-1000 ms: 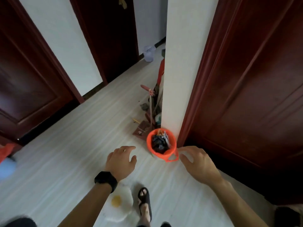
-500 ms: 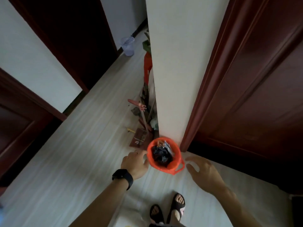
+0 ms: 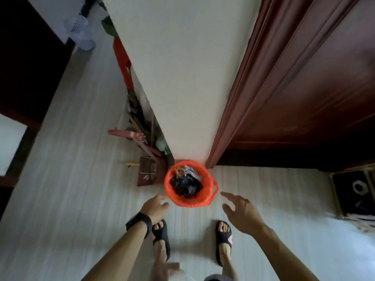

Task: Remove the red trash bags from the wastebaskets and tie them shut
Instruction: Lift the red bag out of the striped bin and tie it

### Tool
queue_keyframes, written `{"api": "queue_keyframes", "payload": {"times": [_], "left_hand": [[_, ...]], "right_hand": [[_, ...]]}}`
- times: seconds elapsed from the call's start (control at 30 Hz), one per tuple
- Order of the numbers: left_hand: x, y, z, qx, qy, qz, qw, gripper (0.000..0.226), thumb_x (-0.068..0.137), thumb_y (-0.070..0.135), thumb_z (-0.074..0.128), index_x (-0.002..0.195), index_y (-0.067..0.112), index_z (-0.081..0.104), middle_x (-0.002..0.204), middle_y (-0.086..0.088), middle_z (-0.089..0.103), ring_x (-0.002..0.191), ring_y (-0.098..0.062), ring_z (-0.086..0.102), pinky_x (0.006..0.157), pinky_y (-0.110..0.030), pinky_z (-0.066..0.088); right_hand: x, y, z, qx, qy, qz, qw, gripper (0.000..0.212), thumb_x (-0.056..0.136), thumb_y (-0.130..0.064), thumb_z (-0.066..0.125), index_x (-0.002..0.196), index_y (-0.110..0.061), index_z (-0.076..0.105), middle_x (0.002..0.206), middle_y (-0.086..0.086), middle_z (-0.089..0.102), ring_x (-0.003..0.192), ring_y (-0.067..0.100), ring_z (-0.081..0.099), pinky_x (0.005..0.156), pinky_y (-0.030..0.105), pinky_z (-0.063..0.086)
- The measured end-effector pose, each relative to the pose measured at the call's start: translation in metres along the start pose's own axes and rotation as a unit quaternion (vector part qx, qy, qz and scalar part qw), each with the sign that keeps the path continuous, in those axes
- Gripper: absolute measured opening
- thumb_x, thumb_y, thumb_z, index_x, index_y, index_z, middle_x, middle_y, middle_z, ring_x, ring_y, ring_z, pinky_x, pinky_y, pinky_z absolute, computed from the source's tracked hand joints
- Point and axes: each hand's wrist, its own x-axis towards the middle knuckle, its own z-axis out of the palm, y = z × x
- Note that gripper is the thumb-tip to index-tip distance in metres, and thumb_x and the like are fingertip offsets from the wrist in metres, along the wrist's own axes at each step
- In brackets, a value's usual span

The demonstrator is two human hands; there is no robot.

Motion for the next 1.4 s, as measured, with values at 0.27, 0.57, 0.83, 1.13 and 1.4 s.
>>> {"api": "queue_keyframes", "payload": {"times": [0.27, 0.57, 0.83, 1.13, 1.4], "left_hand": [[0.146, -0.043, 0.009, 0.020, -0.016, 0.013, 1.000, 0.034, 0.100, 0.032, 0.045, 0.129, 0.019, 0.057, 0.135, -0.004, 0.058, 0.123, -0.023, 0.055, 0.092, -0.025, 0.042], [0.340, -0.104, 0.112, -0.275, -0.031, -0.159, 0.948, 0.063, 0.100, 0.059, 0.027, 0.151, 0.023, 0.029, 0.150, -0.006, 0.040, 0.124, -0.034, 0.049, 0.095, -0.041, 0.039], [0.454, -0.159, 0.182, -0.409, -0.131, -0.158, 0.889, 0.062, 0.090, 0.063, 0.043, 0.117, 0.010, 0.062, 0.114, -0.019, 0.065, 0.105, -0.039, 0.062, 0.099, -0.061, 0.044], [0.489, -0.163, 0.187, -0.379, -0.061, -0.105, 0.917, 0.053, 0.102, 0.043, 0.037, 0.116, -0.001, 0.062, 0.114, -0.021, 0.068, 0.103, -0.036, 0.064, 0.085, -0.046, 0.053], [0.489, -0.173, 0.181, -0.113, 0.022, 0.031, 0.993, 0.028, 0.097, 0.020, 0.049, 0.076, 0.014, 0.066, 0.062, -0.004, 0.072, 0.055, -0.018, 0.070, 0.054, -0.031, 0.058]], "right_hand": [[0.086, 0.027, 0.111, 0.082, 0.021, 0.121, 0.989, 0.049, 0.097, -0.040, 0.052, 0.145, -0.039, 0.044, 0.134, 0.002, 0.062, 0.119, 0.019, 0.060, 0.097, 0.031, 0.049], [0.254, 0.118, 0.264, 0.344, 0.097, 0.246, 0.901, 0.045, 0.103, -0.051, 0.035, 0.144, -0.035, 0.046, 0.139, 0.001, 0.057, 0.127, 0.024, 0.053, 0.105, 0.034, 0.039], [0.380, 0.228, 0.358, 0.561, 0.063, 0.329, 0.757, 0.084, 0.072, -0.074, 0.049, 0.141, -0.029, 0.039, 0.131, 0.006, 0.060, 0.102, 0.029, 0.064, 0.073, 0.045, 0.060], [0.426, 0.226, 0.317, 0.468, 0.204, 0.253, 0.822, 0.035, 0.094, -0.036, 0.059, 0.080, -0.006, 0.069, 0.066, 0.009, 0.062, 0.066, 0.026, 0.058, 0.063, 0.034, 0.048], [0.413, 0.184, 0.277, 0.469, 0.333, 0.124, 0.808, 0.029, 0.087, -0.040, 0.054, 0.070, -0.022, 0.070, 0.076, 0.004, 0.066, 0.066, 0.019, 0.059, 0.068, 0.035, 0.048]]}}
